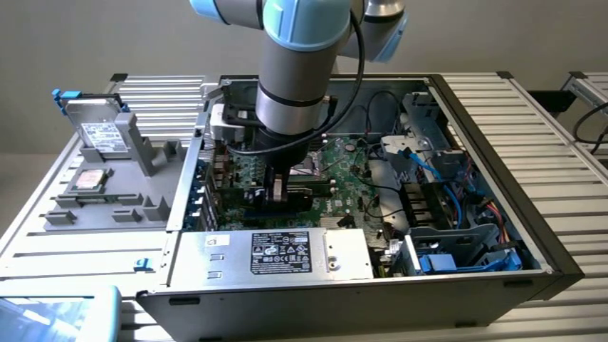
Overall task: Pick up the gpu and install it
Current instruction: 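Insert the gpu into the slot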
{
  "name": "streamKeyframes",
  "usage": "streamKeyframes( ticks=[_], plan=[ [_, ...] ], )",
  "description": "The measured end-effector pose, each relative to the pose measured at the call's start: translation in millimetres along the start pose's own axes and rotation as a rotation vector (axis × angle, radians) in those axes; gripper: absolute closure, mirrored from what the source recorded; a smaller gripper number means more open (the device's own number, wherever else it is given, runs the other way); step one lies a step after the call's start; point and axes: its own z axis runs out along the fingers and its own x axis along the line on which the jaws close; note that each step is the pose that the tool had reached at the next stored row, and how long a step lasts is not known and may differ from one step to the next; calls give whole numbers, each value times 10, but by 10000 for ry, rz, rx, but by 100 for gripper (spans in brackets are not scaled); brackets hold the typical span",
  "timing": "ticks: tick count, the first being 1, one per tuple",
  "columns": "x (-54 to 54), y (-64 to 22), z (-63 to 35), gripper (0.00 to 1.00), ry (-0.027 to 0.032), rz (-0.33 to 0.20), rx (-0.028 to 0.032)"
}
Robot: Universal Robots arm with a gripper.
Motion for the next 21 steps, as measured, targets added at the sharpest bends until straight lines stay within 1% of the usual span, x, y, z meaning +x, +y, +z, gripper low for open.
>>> streamKeyframes(
  ticks=[9, 21],
  plan=[
    [-5, 0, 11, 71, 0, 18, 1],
    [-6, 23, 28, 71, 3, 18, 1]
  ],
)
